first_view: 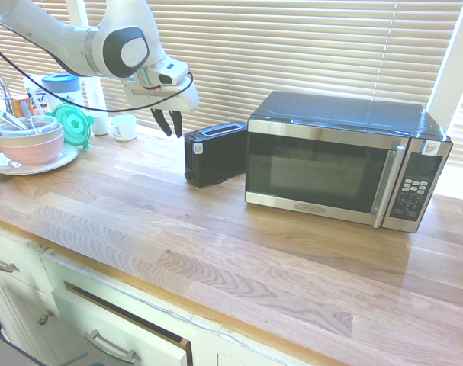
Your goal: Press the toaster
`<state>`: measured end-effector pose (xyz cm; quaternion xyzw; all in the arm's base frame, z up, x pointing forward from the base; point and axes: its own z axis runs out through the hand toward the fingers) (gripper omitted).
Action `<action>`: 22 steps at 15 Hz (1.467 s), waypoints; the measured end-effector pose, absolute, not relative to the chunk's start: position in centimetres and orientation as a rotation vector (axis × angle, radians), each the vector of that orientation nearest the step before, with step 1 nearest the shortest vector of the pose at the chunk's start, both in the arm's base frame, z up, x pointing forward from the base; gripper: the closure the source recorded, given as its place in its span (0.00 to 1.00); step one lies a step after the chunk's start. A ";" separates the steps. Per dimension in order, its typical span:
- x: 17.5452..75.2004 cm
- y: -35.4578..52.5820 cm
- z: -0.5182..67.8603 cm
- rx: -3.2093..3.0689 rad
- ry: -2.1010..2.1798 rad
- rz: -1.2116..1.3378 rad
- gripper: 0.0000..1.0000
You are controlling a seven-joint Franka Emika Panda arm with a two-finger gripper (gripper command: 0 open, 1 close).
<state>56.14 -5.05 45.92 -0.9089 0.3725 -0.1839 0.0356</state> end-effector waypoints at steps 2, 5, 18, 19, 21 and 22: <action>56.5 -5.5 45.8 -2.766 1.184 -0.609 1.00; 56.6 -5.6 45.7 -2.753 1.218 -0.664 1.00; 56.5 -6.7 45.1 -2.739 1.262 -0.687 1.00; 56.5 -6.7 44.9 -2.742 1.262 -0.684 1.00; 56.7 -6.6 44.5 -2.749 1.264 -0.682 1.00; 56.7 -6.6 44.2 -2.751 1.268 -0.678 1.00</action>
